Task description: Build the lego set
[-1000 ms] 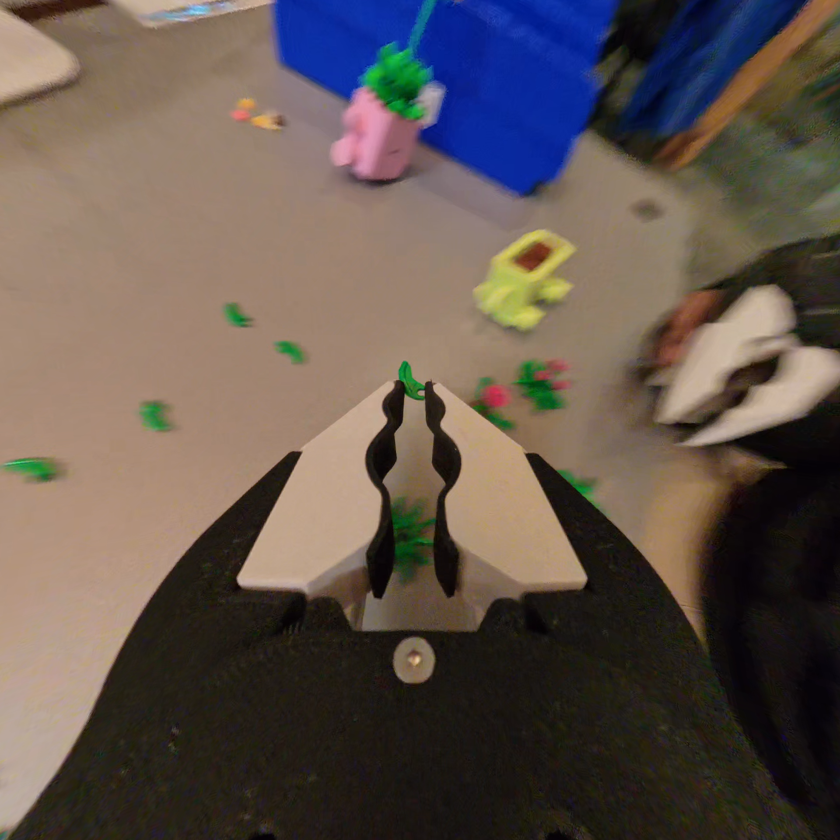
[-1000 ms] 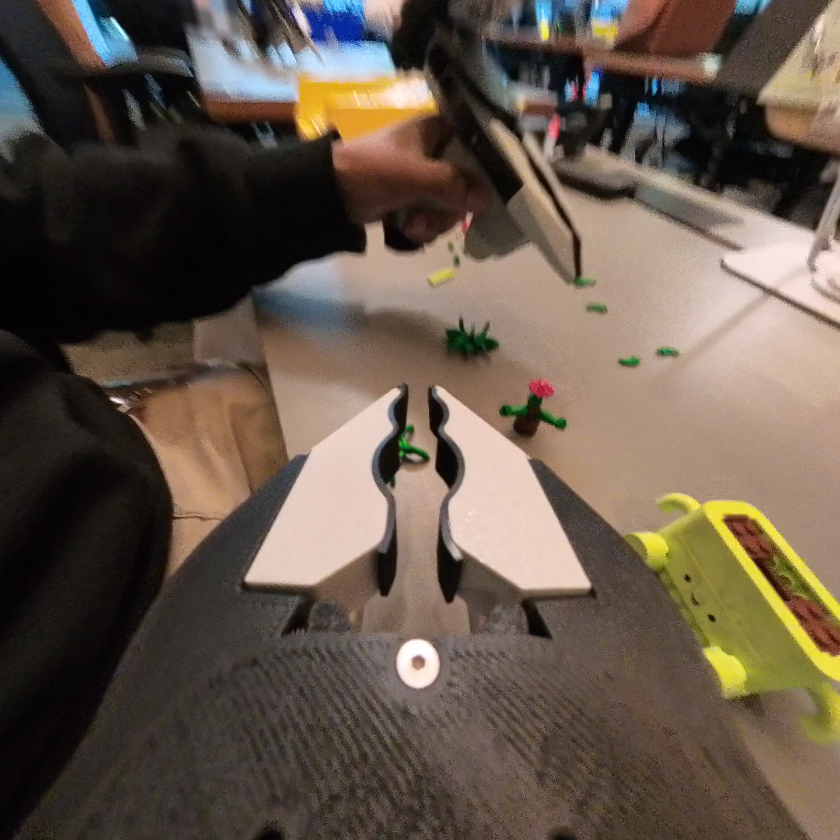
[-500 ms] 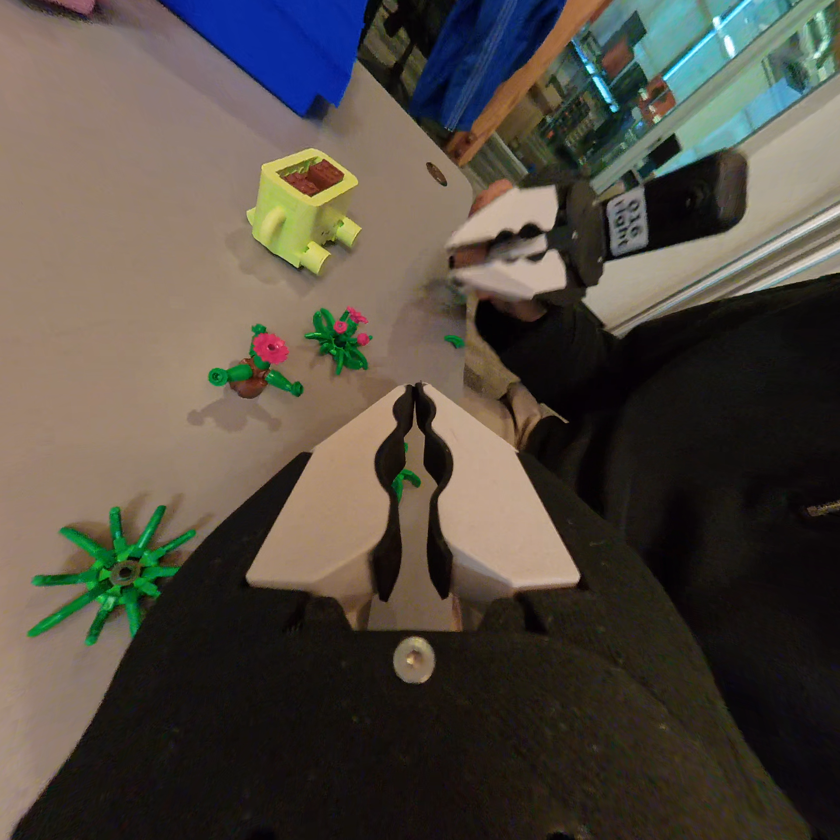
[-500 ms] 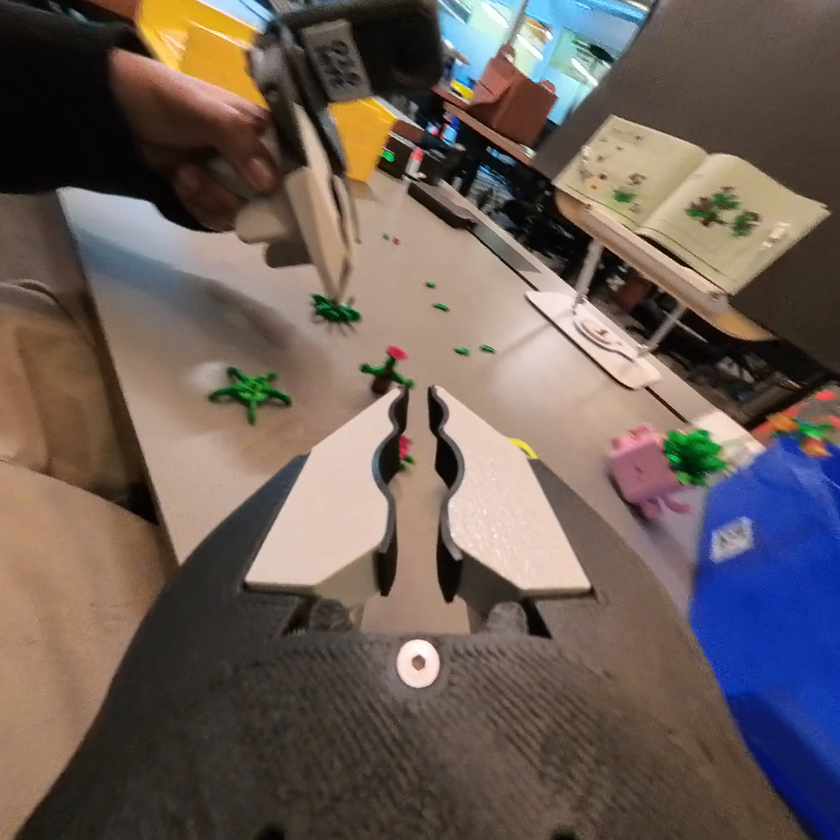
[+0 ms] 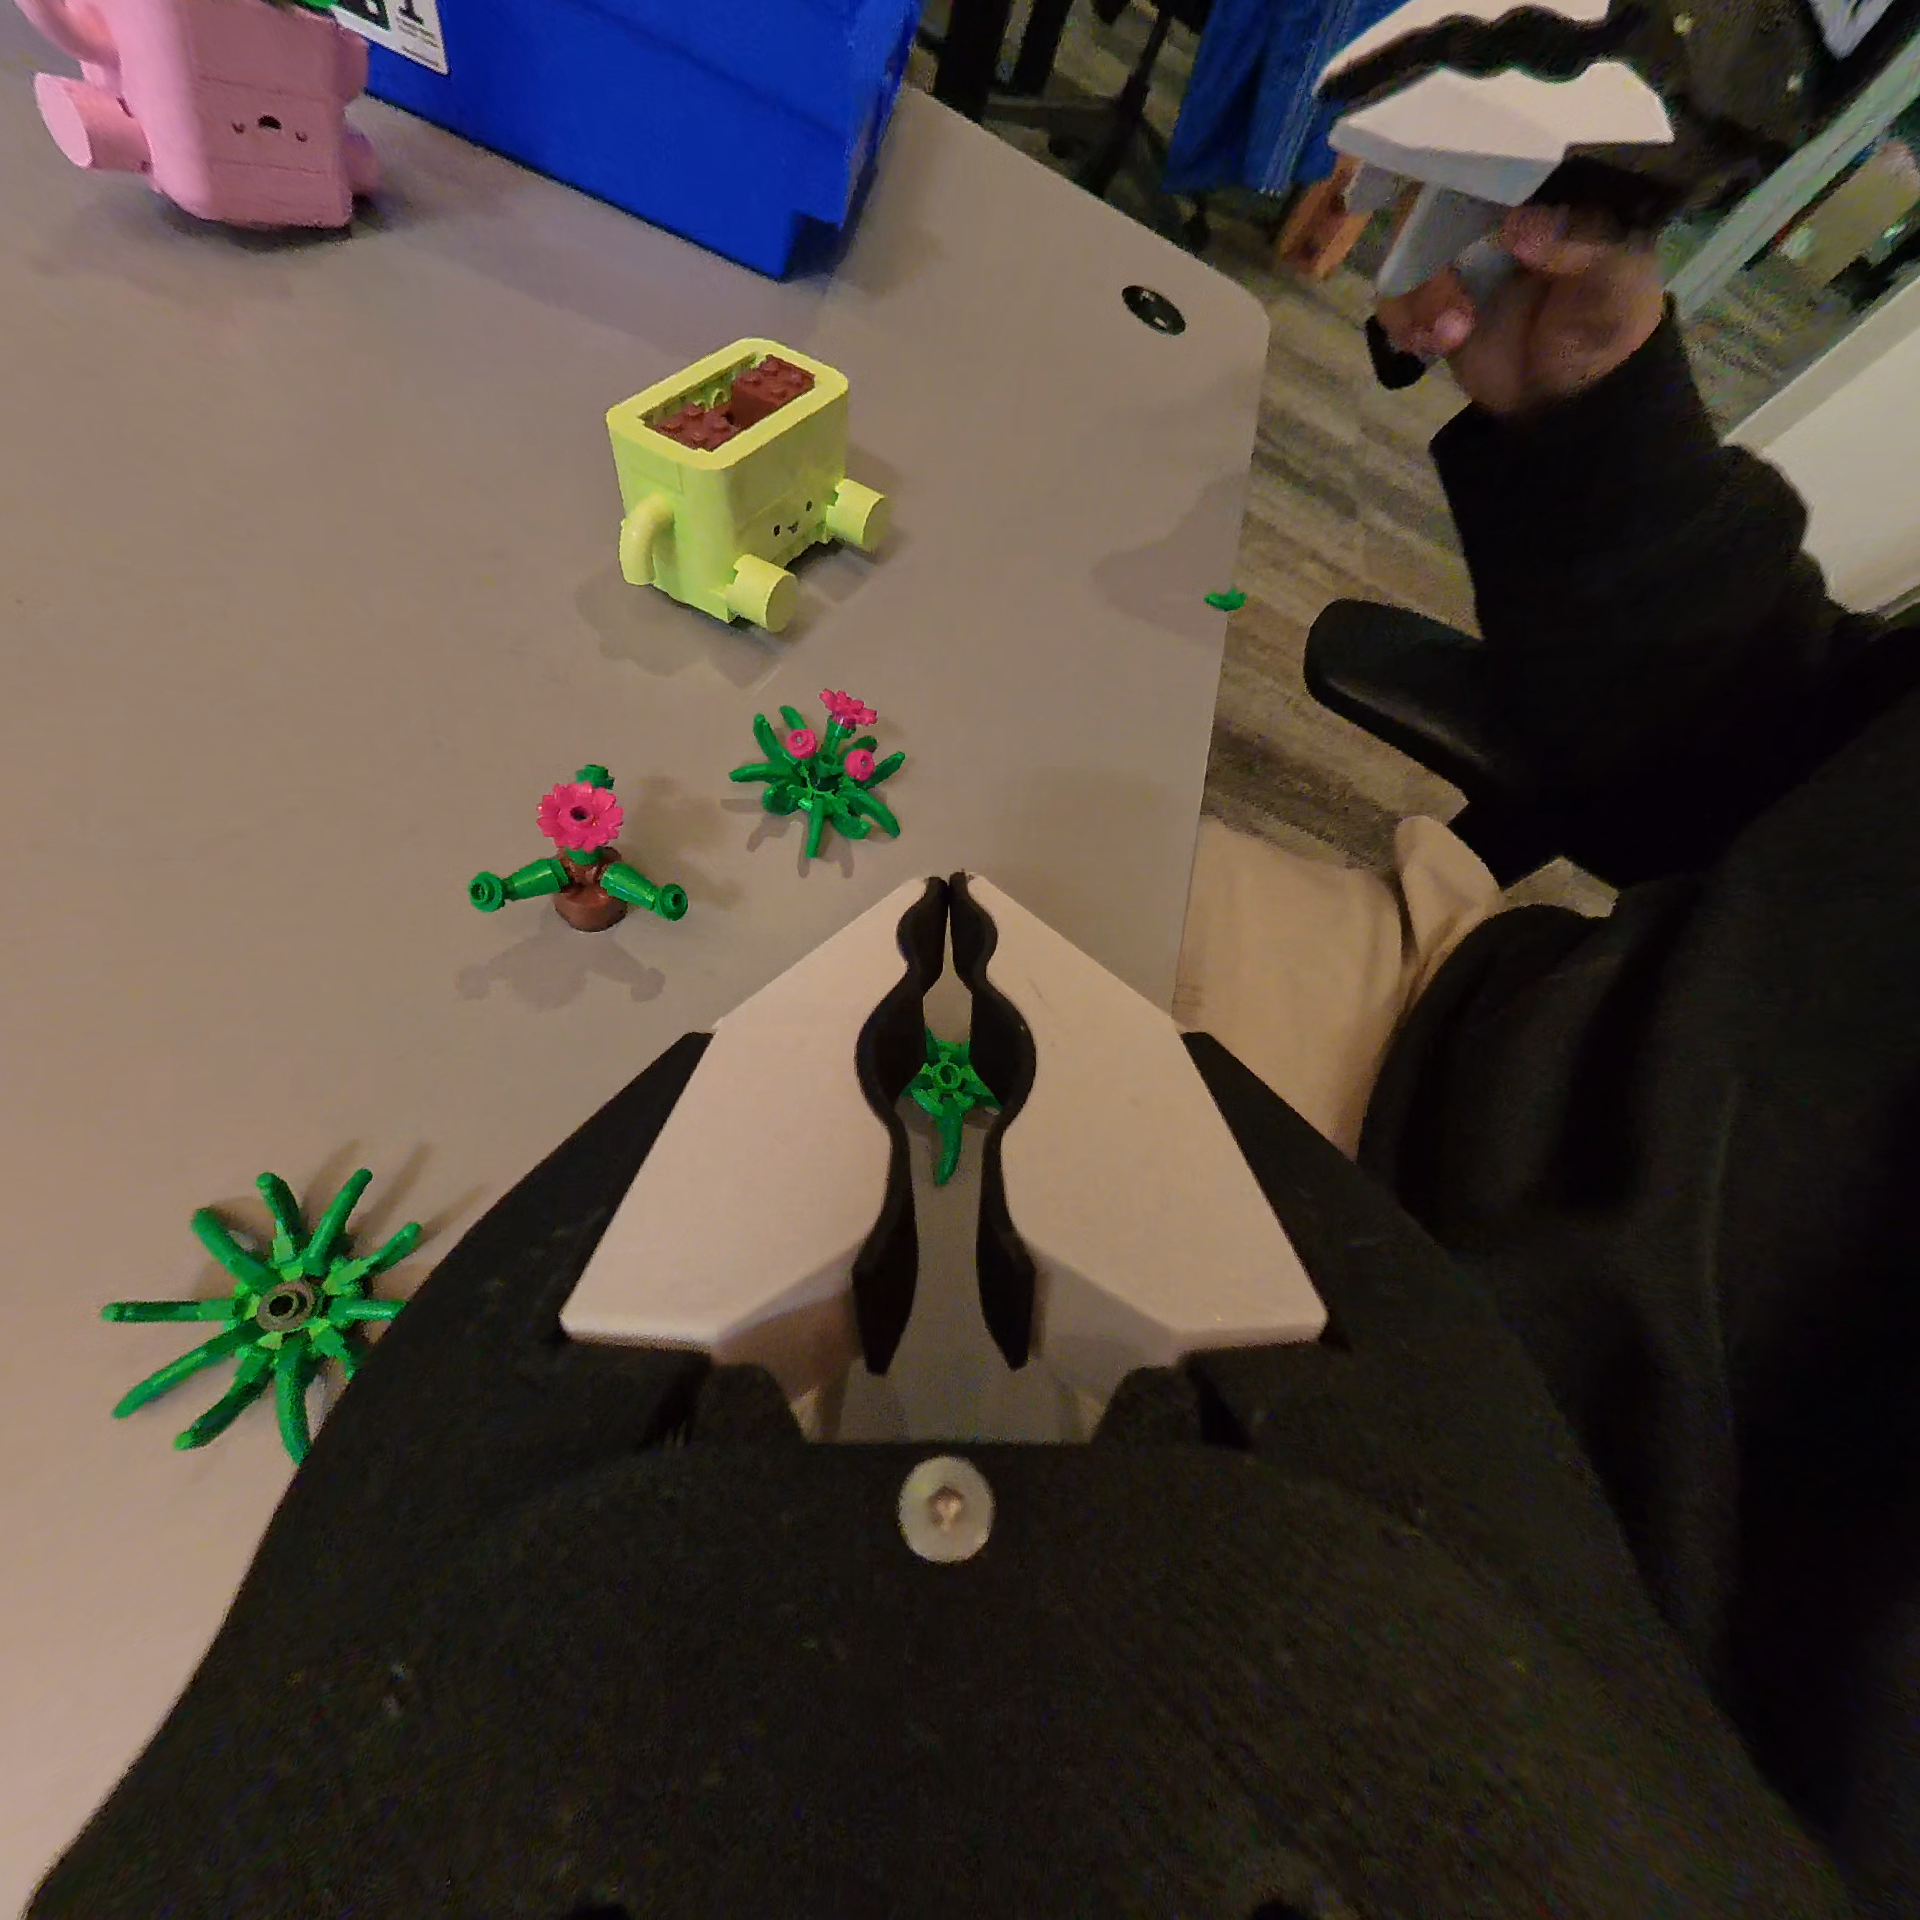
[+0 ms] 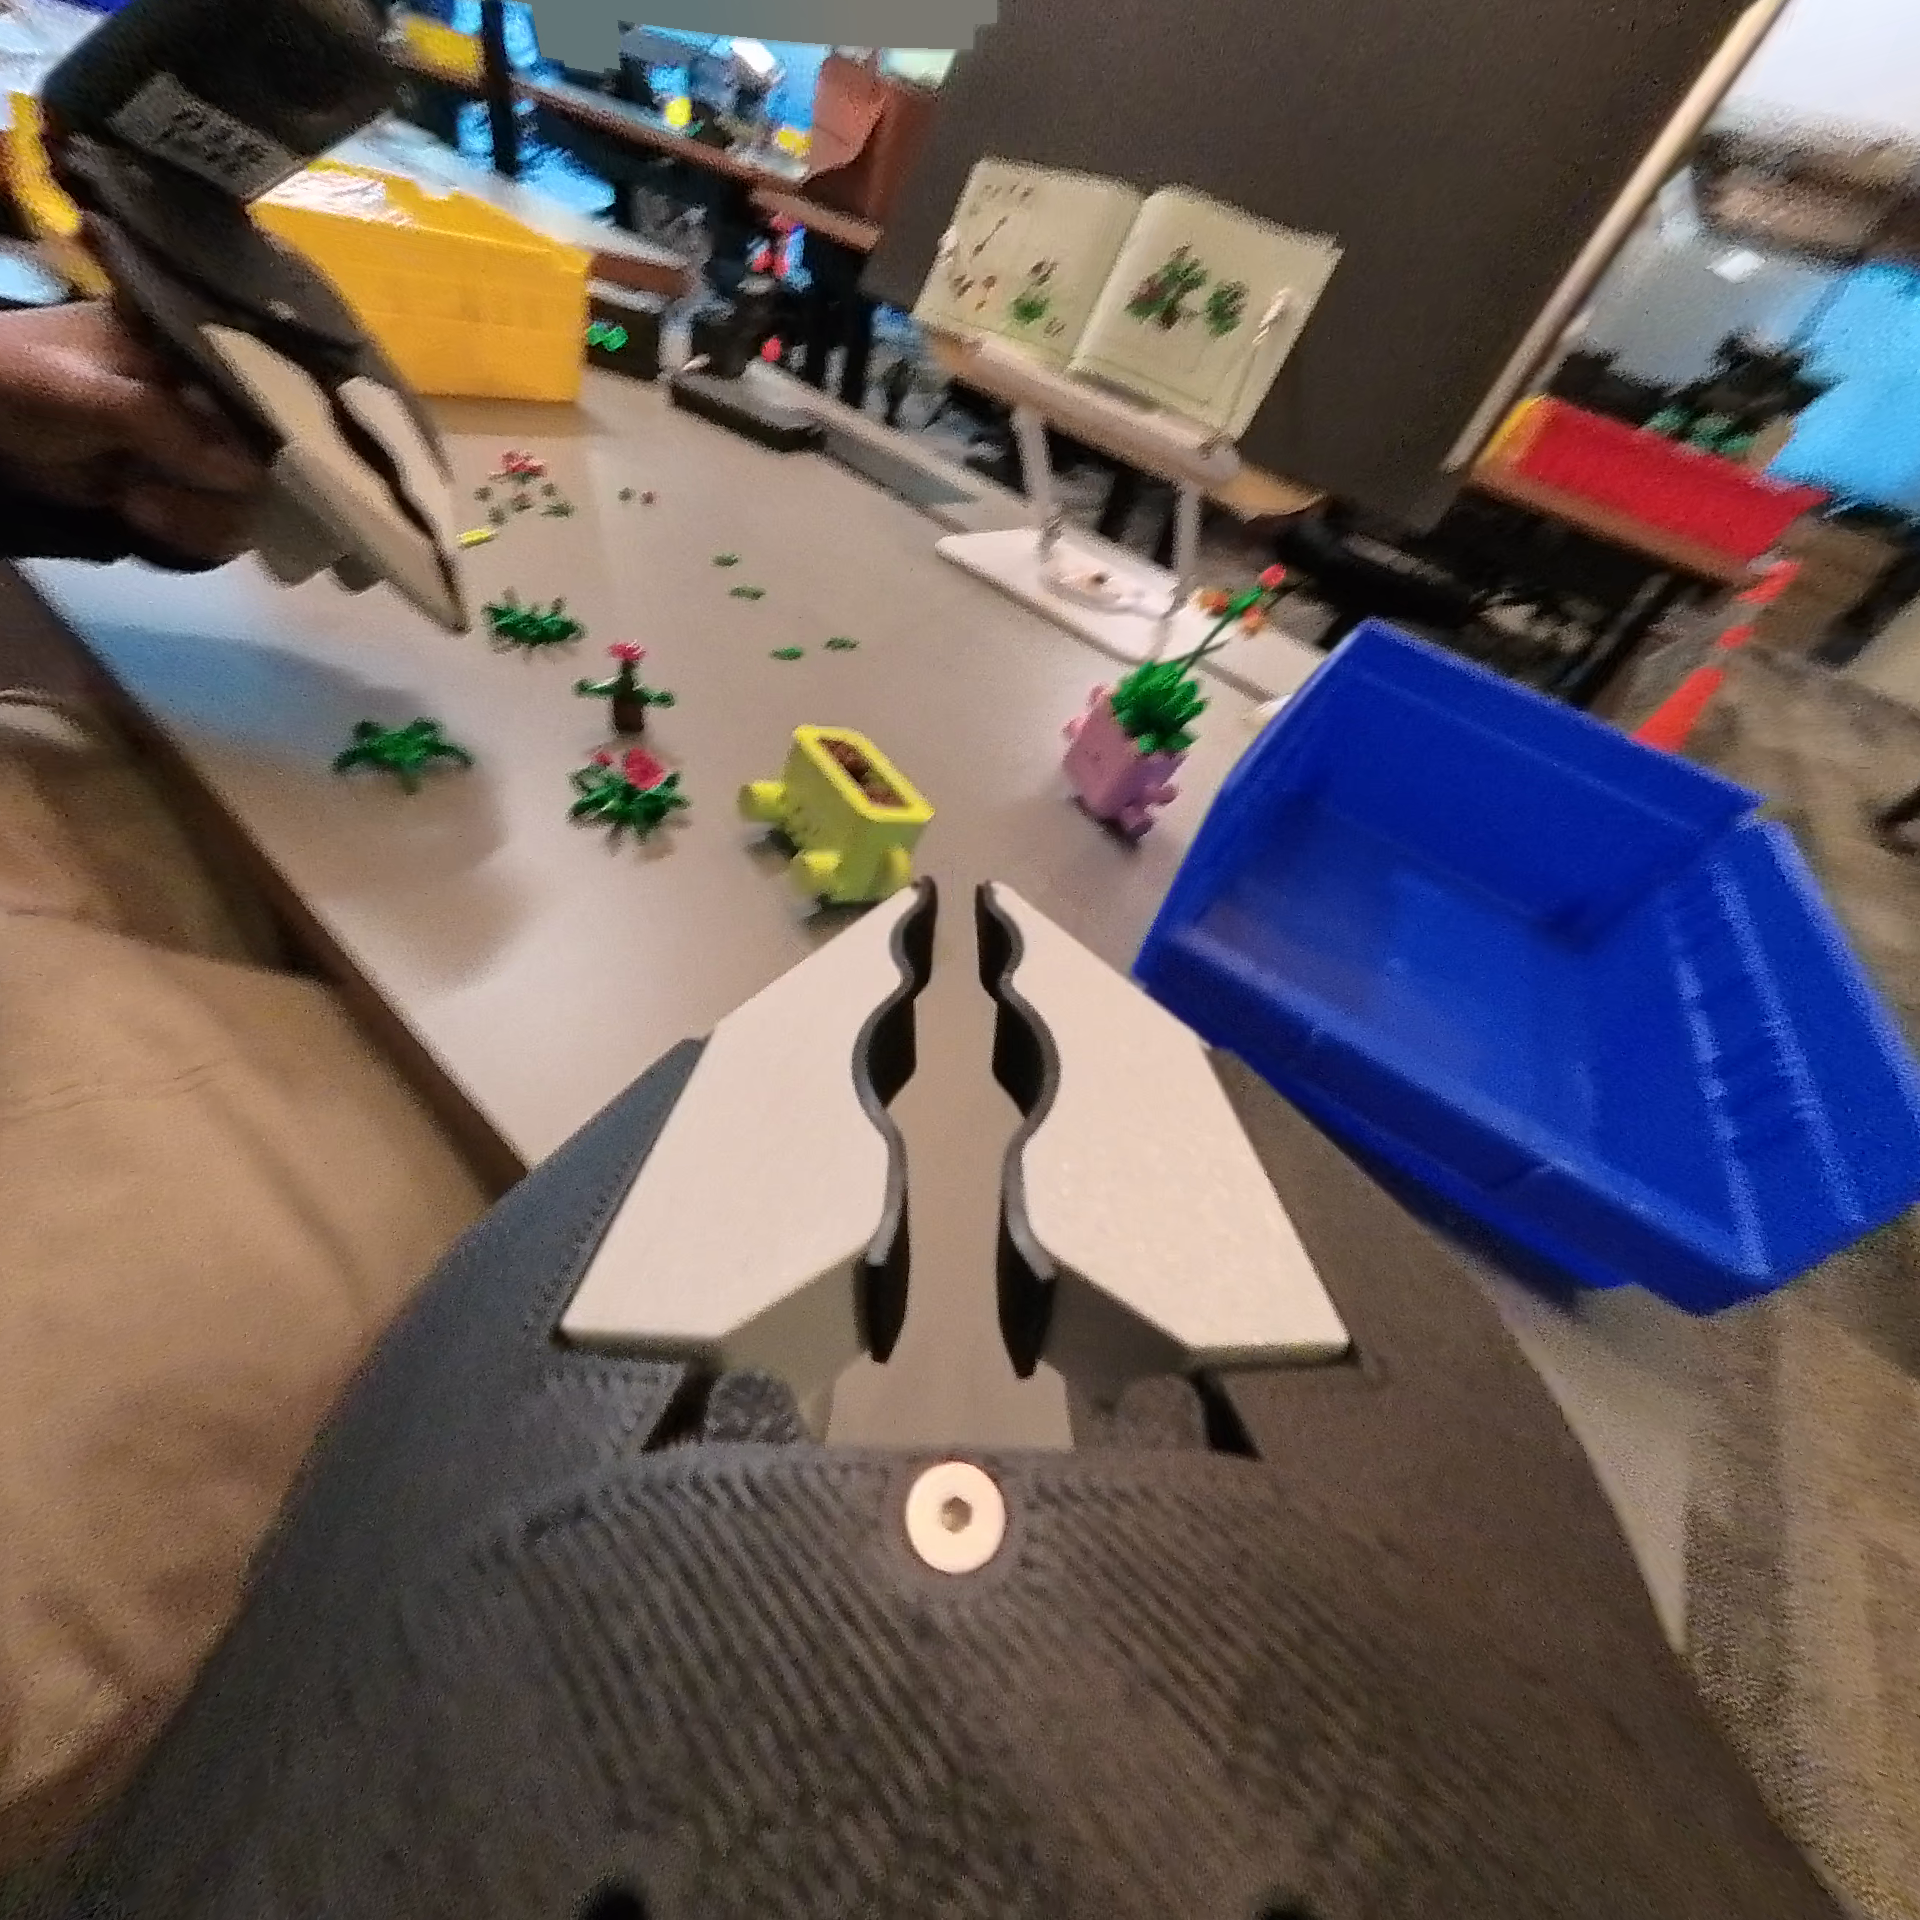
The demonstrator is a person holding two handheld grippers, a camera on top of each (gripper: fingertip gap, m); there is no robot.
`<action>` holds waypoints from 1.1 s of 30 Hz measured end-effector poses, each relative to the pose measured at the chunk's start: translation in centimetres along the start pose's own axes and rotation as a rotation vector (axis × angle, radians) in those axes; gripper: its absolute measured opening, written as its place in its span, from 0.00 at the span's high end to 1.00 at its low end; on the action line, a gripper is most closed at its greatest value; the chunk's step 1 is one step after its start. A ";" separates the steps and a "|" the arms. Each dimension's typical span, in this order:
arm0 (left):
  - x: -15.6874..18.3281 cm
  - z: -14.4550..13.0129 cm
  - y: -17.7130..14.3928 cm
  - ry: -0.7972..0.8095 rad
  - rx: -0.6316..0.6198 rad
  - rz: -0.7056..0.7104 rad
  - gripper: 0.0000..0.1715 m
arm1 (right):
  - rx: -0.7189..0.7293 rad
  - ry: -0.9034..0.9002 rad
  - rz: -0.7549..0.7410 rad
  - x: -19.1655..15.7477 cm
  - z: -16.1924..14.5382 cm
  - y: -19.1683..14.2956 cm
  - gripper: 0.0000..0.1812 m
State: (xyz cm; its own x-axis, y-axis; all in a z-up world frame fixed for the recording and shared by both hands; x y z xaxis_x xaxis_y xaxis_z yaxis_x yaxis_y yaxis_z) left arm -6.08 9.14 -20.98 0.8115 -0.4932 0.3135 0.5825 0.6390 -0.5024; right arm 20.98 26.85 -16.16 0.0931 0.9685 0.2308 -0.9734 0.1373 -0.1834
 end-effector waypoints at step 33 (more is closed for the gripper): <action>3.8 1.2 1.0 0.003 0.165 -0.137 0.96 | -0.257 -0.063 0.386 -7.1 -4.4 2.7 0.97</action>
State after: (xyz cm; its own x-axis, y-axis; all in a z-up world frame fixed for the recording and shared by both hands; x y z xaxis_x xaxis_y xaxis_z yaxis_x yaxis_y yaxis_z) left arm -2.36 8.65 -19.29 0.7240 -0.5839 0.3673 0.6875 0.6537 -0.3162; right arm 18.62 21.30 -22.46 -0.2868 0.9453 0.1554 -0.8499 -0.1762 -0.4966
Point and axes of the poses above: each gripper's, where its closed fingertips meet, y out along the fingers, z out of its top, x = y × z across the jaws, the point moved 6 cm from there along -y, back along the fingers, and after that the axes turned 1 degree about y, right-handed, at the moved point
